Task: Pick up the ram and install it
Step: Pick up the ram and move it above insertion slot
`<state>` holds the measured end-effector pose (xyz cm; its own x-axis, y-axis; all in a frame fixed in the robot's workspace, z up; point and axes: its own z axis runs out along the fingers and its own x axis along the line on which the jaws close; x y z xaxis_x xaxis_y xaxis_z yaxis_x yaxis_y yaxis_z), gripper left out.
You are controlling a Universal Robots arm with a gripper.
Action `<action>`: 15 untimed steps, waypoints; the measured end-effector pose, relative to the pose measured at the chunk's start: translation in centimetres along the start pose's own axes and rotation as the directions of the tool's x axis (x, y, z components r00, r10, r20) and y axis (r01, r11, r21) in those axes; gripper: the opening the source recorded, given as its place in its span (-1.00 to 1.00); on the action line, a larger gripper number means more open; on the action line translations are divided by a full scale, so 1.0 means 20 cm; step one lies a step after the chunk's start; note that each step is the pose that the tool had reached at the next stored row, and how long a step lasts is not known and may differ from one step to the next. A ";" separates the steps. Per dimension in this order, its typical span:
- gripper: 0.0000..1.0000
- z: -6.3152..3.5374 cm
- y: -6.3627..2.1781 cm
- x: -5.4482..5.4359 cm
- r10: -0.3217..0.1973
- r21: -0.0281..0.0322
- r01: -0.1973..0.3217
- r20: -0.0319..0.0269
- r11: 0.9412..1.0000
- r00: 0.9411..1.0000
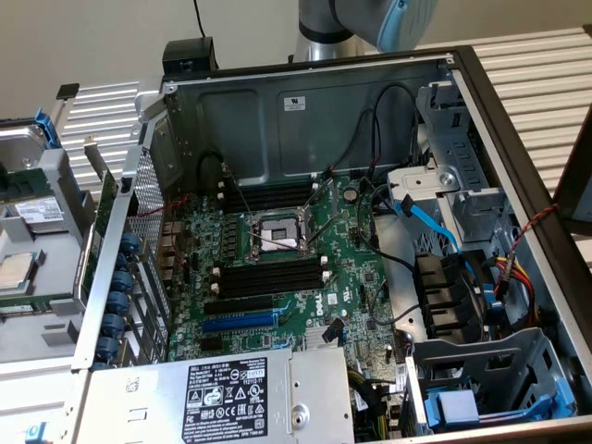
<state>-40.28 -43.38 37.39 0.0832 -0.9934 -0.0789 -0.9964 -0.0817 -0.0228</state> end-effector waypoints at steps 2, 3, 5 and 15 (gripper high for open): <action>-0.73 -0.024 -0.036 0.00 0.000 -0.001 0.000 0.000 1.000 1.000; -0.73 -0.036 -0.055 0.00 0.000 -0.002 0.000 0.000 1.000 1.000; -0.73 -0.057 -0.091 0.01 0.000 -0.004 0.000 0.000 1.000 1.000; -0.73 -0.142 -0.283 0.02 0.001 -0.017 -0.001 0.000 1.000 1.000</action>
<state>-34.66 -43.55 40.31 0.0825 -0.9935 -0.0790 -0.9966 -0.0823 -0.0055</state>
